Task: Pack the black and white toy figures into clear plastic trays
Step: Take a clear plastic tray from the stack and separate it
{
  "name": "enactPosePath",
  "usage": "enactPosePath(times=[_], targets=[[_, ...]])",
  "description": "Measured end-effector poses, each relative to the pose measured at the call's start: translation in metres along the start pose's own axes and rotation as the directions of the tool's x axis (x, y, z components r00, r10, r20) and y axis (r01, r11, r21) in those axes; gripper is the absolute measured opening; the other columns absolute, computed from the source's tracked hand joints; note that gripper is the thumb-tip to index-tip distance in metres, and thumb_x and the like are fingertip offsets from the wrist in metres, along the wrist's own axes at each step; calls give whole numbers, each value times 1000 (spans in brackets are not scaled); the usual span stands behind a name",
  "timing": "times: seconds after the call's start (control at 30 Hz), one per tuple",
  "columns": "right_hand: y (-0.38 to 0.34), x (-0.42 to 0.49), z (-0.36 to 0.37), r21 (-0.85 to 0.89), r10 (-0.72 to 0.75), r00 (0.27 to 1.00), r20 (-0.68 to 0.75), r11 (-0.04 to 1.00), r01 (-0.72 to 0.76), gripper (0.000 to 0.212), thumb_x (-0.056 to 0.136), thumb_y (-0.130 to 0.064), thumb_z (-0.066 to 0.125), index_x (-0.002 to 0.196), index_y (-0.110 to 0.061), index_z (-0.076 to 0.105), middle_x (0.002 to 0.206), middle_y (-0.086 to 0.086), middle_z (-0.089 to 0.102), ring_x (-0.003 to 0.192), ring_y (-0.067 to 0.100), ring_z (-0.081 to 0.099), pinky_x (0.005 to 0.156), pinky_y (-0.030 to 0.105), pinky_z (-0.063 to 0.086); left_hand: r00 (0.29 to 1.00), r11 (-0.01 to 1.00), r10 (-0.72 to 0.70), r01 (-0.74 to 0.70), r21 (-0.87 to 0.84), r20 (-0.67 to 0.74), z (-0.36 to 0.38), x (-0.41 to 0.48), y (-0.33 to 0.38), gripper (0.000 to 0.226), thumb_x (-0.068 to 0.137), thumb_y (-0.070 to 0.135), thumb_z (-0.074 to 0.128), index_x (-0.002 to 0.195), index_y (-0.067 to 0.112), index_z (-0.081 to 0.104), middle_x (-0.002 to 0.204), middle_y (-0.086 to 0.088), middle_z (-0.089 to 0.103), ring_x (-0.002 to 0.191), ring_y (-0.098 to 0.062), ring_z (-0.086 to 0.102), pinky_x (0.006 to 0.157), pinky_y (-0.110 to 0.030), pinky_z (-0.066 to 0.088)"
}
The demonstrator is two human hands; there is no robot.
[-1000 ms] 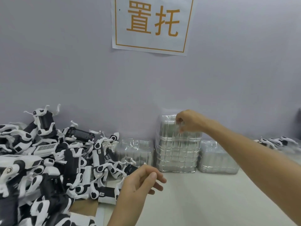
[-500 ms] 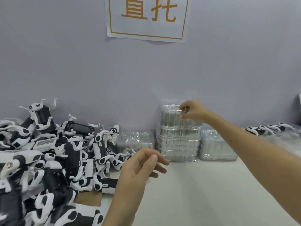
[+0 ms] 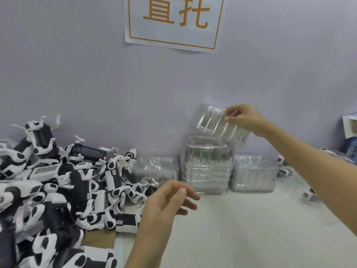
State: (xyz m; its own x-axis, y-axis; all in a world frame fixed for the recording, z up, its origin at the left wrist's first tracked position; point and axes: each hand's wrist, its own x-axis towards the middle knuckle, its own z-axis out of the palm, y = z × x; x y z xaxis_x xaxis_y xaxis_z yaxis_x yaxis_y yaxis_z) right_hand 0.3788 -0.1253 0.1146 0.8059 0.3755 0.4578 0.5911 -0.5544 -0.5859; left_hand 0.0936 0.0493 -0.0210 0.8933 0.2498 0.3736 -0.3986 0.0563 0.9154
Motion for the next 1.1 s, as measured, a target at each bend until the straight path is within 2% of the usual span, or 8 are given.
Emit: enactPosePath(times=[0.27, 0.4, 0.5, 0.6, 0.7, 0.83, 0.97, 1.1], targets=[[-48, -60, -20, -292, -307, 949, -69, 916, 275, 15, 88, -6, 71, 101, -12, 73, 95, 1, 63, 91, 18, 55, 86, 33, 46, 994, 994, -108, 108, -25, 24, 12, 1, -6, 16, 84, 31, 60, 92, 25, 72, 96, -4, 76, 83, -19, 72, 72, -26, 51], [-76, -125, -26, -105, -327, 929, -172, 944, 313, 19, 84, -5, 75, 98, -18, 73, 89, -9, 64, 83, 9, 59, 82, 17, 45, 990, 992, -124, 126, -17, 61, 31, -8, 3, 37, 82, 37, 66, 118, 31, 61, 110, 11, 72, 97, -13, 71, 81, -30, 55], [-89, -175, -21, 183, -185, 957, -222, 956, 227, 25, 82, -7, 77, 93, -28, 70, 85, -14, 68, 77, 5, 61, 73, 15, 46, 996, 996, -84, 84, -18, 37, 46, -16, 16, 56, 69, 55, 68, 121, 39, 55, 113, 20, 68, 105, -8, 67, 89, -33, 54], [-90, -216, -3, 448, -35, 977, -213, 885, 129, 20, 85, -7, 74, 97, -23, 74, 78, -14, 69, 72, 9, 62, 66, 22, 49, 1000, 1000, 20, -20, -7, -9, 58, -26, 31, 42, 70, 58, 64, 110, 42, 63, 109, 16, 70, 101, -8, 68, 84, -31, 55], [-90, -244, 10, 618, 25, 988, -152, 782, 75, 15, 82, -21, 74, 97, -18, 76, 83, 4, 73, 77, 19, 65, 66, 23, 51, 994, 994, 105, -105, 15, -37, 58, -42, 44, 22, 82, 42, 65, 103, 41, 70, 103, 5, 75, 93, -11, 70, 79, -25, 56], [-102, -262, 22, 698, -11, 994, -107, 711, 83, 23, 71, -34, 74, 93, -26, 76, 76, -1, 69, 70, 14, 64, 58, 19, 51, 995, 997, 81, -81, 5, -59, 48, -61, 50, 23, 86, 27, 61, 105, 27, 74, 103, -4, 76, 98, -22, 72, 85, -29, 58], [-109, -258, 32, 700, -88, 996, -34, 708, 87, 27, 74, -35, 85, 97, -26, 74, 84, 0, 71, 82, 17, 67, 69, 25, 54, 987, 993, 110, -114, -28, -116, 39, -67, 54, 25, 87, 27, 61, 108, 27, 74, 106, -13, 75, 102, -31, 71, 85, -38, 59], [-112, -245, 41, 667, -87, 992, 93, 745, 3, 40, 64, -48, 88, 95, -28, 73, 91, -2, 73, 83, 19, 68, 76, 31, 54, 984, 991, 135, -135, 3, -113, 32, -63, 52, 24, 86, 29, 60, 106, 32, 74, 96, -7, 76, 94, -27, 73, 69, -24, 58]])
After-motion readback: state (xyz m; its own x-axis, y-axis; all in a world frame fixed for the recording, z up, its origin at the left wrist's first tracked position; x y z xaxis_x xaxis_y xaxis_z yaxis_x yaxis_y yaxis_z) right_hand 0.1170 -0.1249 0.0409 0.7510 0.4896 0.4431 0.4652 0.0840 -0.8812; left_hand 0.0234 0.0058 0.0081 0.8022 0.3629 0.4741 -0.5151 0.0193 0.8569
